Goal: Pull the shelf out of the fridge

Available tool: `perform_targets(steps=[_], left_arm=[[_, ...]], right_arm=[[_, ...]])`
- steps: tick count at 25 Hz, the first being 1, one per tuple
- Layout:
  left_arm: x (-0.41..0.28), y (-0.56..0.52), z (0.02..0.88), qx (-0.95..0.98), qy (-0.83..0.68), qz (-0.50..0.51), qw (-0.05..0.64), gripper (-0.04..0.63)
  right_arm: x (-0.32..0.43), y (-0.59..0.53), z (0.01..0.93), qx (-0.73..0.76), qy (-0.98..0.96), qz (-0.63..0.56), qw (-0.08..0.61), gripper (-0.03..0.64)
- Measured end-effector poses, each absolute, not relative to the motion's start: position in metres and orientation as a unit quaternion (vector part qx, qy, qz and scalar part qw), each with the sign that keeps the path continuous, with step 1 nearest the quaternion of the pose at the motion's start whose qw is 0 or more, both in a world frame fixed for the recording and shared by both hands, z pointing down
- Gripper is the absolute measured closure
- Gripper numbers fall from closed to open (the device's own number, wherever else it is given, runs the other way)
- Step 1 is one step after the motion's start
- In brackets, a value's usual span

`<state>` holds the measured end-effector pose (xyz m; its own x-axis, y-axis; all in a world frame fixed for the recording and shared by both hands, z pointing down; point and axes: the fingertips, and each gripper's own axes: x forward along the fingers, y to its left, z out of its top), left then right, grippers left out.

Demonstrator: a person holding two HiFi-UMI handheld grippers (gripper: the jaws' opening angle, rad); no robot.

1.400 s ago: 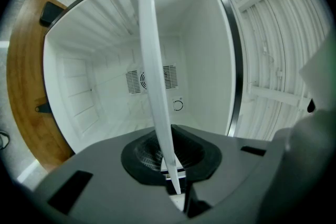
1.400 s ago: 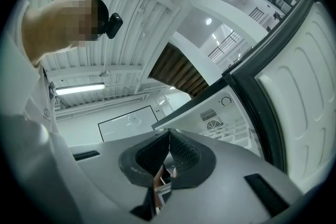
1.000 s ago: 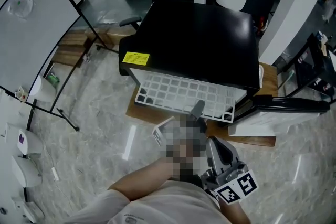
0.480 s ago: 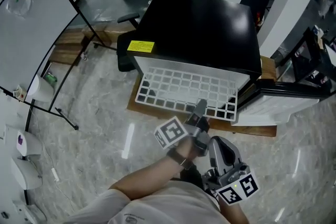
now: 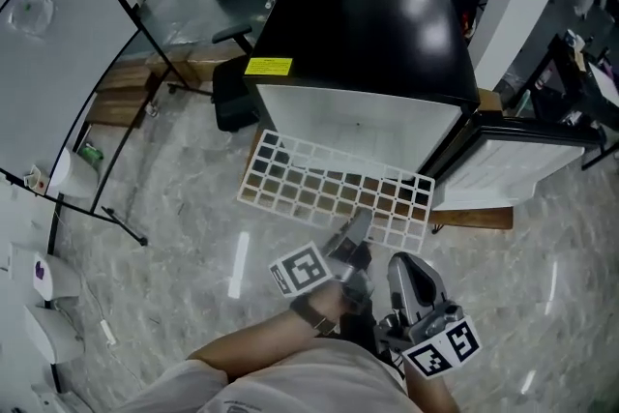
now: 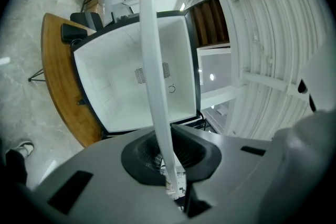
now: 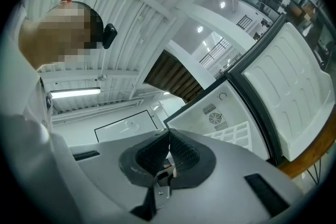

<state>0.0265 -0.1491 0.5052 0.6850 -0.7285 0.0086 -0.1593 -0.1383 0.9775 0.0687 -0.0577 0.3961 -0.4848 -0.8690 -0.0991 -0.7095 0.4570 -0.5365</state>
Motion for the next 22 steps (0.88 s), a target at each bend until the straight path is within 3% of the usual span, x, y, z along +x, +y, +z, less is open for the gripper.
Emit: perform_targets(steps=[5,10,22], left_arm=[[-0.01,-0.107,0.503,0.724,-0.3,-0.233,0.576,0.569],[-0.031,-0.07,0.503,0.687,-0.277,-0.253,0.622,0.569],[-0.049,-0.016,0.501,0.738,-0.301,-0.207,0.567,0.569]], right_arm=[[0.047,-0.026,0.403,-0.486,0.823,-0.231,0.18,0.6],[0.031,-0.001,0.412,-0.502,0.814,-0.242,0.164,0.6],[0.022,0.033,0.401,-0.477,0.832,-0.238,0.153,0.6]])
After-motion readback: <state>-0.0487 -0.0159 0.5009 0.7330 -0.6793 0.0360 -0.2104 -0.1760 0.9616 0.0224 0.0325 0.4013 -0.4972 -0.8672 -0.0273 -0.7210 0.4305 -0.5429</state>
